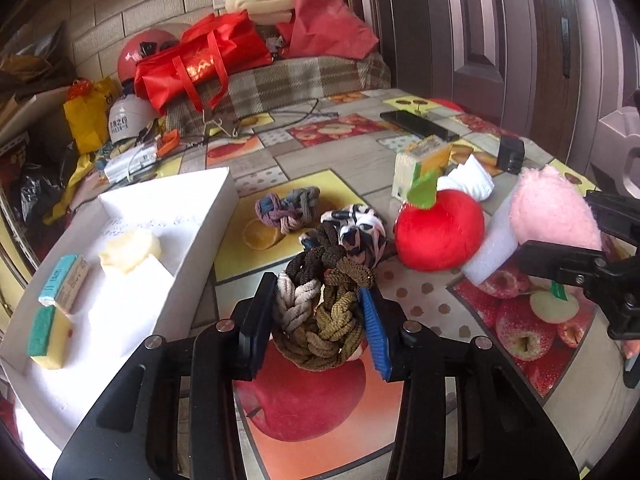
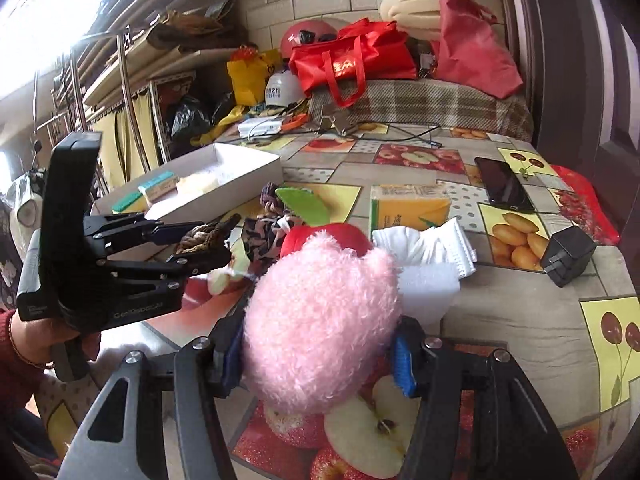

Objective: Organize soft objects
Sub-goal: 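Carry the rope knot with the left tool while the right tool carries the pink ball to the box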

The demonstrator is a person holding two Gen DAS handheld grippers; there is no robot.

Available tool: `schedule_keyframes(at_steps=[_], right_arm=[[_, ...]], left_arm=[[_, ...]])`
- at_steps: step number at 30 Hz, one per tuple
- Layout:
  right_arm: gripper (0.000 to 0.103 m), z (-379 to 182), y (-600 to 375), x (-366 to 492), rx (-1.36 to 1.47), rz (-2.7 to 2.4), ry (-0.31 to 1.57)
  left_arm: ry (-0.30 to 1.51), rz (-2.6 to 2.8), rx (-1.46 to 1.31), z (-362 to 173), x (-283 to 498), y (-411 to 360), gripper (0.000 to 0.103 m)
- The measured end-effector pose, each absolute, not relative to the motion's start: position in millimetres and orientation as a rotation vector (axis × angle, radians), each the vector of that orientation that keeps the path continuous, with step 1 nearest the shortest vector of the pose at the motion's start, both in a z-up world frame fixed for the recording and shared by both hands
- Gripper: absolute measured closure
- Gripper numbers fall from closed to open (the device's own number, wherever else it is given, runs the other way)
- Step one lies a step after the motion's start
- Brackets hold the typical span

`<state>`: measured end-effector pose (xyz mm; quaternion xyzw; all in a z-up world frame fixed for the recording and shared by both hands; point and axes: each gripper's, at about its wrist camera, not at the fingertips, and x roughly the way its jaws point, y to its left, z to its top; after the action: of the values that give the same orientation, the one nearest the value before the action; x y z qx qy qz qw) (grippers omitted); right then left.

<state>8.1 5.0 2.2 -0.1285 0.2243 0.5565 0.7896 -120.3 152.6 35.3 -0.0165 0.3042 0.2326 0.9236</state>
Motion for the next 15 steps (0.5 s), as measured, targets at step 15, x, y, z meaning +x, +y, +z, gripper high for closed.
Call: schedule_keyframes(at_steps=[15], right_arm=[[0.045, 13, 45, -27, -0.304, 1.215, 0.275]], left_arm=[[0.4, 0.578, -0.038, 56, -158, 150, 0.062]])
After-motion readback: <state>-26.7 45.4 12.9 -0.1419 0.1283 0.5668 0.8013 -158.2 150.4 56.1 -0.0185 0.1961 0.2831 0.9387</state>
